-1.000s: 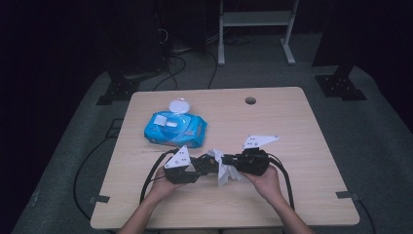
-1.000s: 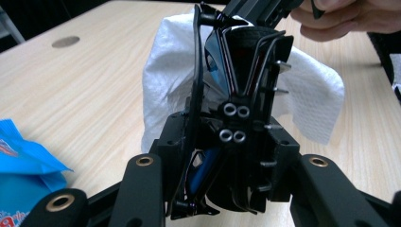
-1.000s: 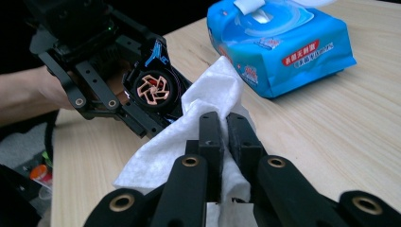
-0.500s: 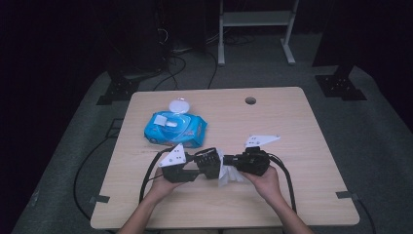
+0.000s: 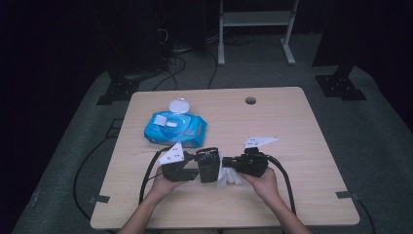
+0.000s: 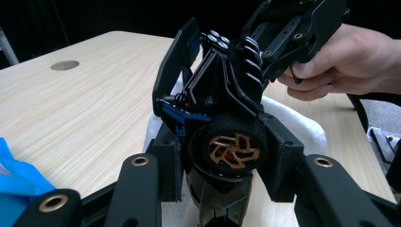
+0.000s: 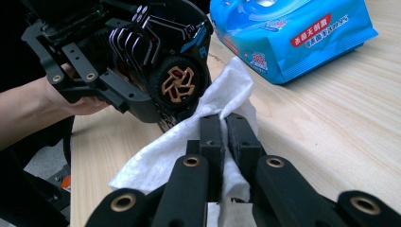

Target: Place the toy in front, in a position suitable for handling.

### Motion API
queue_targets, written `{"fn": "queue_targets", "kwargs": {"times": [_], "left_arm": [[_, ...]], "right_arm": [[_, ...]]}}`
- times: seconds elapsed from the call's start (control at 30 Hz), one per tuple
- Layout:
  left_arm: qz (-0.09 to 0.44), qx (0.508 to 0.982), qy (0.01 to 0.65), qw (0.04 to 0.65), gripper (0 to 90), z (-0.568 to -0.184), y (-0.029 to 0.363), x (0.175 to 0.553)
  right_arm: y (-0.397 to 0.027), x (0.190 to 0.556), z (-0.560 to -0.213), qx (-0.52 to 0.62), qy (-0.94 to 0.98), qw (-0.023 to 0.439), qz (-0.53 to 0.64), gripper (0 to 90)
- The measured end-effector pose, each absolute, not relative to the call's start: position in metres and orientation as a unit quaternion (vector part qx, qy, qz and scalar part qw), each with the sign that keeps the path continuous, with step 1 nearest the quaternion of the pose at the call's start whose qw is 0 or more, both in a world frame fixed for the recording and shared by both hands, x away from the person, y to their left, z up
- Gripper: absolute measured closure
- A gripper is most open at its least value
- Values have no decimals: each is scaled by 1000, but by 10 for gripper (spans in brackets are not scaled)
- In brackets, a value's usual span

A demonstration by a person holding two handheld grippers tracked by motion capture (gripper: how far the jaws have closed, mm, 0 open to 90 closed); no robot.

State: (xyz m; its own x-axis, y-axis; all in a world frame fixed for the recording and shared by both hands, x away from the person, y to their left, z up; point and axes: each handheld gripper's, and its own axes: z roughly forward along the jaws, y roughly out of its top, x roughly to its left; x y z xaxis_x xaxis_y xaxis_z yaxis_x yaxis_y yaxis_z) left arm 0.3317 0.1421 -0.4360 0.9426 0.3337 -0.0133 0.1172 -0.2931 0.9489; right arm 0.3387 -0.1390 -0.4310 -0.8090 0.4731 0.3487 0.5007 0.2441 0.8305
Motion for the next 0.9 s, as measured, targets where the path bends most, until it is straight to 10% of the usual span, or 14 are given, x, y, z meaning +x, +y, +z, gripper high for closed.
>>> {"fn": "queue_targets", "kwargs": {"times": [0.9], "left_arm": [[113,813,114,559,568,-437,128,323]], "right_arm": [[-140,320,-382,-248,-771,-30,-586,852]]}}
